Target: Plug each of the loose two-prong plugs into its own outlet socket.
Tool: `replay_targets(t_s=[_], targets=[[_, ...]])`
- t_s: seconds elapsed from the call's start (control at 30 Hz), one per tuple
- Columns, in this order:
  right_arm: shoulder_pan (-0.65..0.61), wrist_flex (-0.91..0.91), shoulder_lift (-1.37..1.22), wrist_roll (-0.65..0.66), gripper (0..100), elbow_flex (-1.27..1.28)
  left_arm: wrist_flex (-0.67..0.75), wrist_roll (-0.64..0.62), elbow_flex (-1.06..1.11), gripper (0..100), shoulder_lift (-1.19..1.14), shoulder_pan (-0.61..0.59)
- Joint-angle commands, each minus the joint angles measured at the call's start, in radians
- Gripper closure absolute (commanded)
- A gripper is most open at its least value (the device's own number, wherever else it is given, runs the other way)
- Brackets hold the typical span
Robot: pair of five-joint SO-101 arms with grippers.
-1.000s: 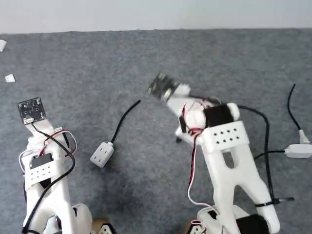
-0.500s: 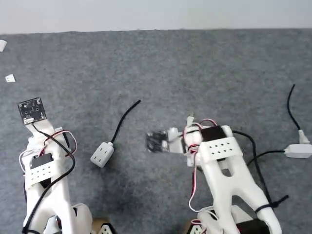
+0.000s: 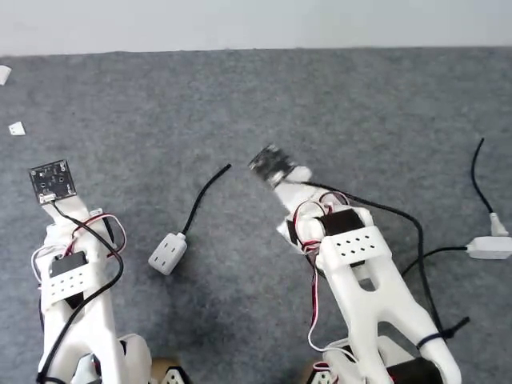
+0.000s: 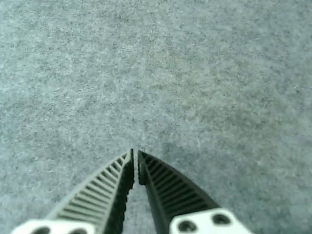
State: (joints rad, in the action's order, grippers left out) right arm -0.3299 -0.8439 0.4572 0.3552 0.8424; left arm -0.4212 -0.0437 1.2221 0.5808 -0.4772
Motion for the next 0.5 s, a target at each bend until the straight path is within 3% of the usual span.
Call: replay_targets(t_s=[0.0,0.2,0.47], targets=[[0.008,0.028,0.025,-0.261,76.8,0.006,0.031,0.003,-0.007,98,0.021,0.002],[0.133,0.165,-0.116,-0.4,76.8,-0.032,0.031,0.003,-0.007,98,0.021,0.002],[0.104,0.162,-0.317,-0.44,76.8,-0.184,0.031,0.003,-0.008,98,0.021,0.002]])
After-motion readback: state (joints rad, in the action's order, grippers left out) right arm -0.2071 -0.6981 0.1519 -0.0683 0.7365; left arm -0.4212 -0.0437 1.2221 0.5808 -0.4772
